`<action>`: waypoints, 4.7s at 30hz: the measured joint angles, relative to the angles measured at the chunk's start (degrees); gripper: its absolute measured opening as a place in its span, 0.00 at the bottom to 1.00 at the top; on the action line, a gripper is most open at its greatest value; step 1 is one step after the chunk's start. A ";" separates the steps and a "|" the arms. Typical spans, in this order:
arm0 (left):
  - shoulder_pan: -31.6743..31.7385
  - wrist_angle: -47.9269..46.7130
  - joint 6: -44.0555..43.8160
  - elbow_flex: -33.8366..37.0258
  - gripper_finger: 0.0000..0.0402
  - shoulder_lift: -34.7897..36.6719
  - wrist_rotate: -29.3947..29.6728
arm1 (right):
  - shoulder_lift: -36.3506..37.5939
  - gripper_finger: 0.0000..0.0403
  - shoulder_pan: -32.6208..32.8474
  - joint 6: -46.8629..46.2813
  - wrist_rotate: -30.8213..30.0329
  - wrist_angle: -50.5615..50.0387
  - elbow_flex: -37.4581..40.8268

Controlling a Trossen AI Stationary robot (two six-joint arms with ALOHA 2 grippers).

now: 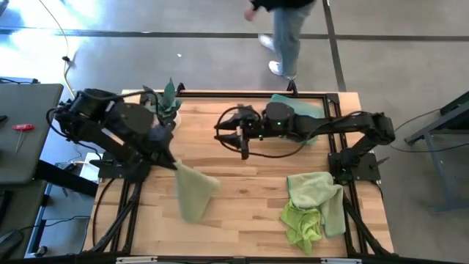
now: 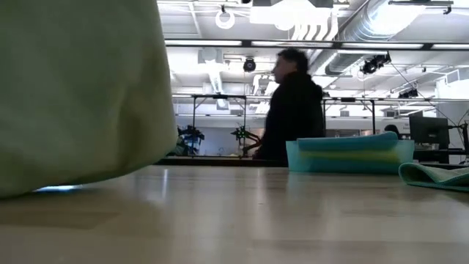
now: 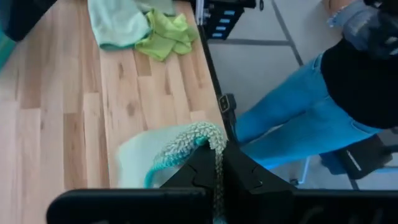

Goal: Fold microfiber towels
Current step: Fold the left green microfiber cloth

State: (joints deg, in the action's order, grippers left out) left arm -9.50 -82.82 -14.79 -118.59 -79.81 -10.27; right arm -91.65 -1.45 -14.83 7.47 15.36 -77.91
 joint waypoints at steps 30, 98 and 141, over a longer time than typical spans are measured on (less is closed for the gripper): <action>0.06 6.21 7.28 -1.05 0.00 -8.15 -0.13 | -21.28 0.44 -0.09 1.48 46.08 2.11 -24.15; -0.13 3.53 -20.59 -14.55 0.00 -10.21 45.30 | -4.41 0.44 -8.17 15.13 10.08 -36.68 -24.02; 25.35 53.26 -25.55 -14.57 0.00 -15.10 15.01 | -0.68 0.44 20.03 12.34 -62.34 -40.36 -24.02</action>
State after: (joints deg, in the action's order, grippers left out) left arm 15.86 -29.56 -40.34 -133.16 -94.91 4.74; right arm -92.33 18.58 -2.50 -54.86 -25.00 -101.93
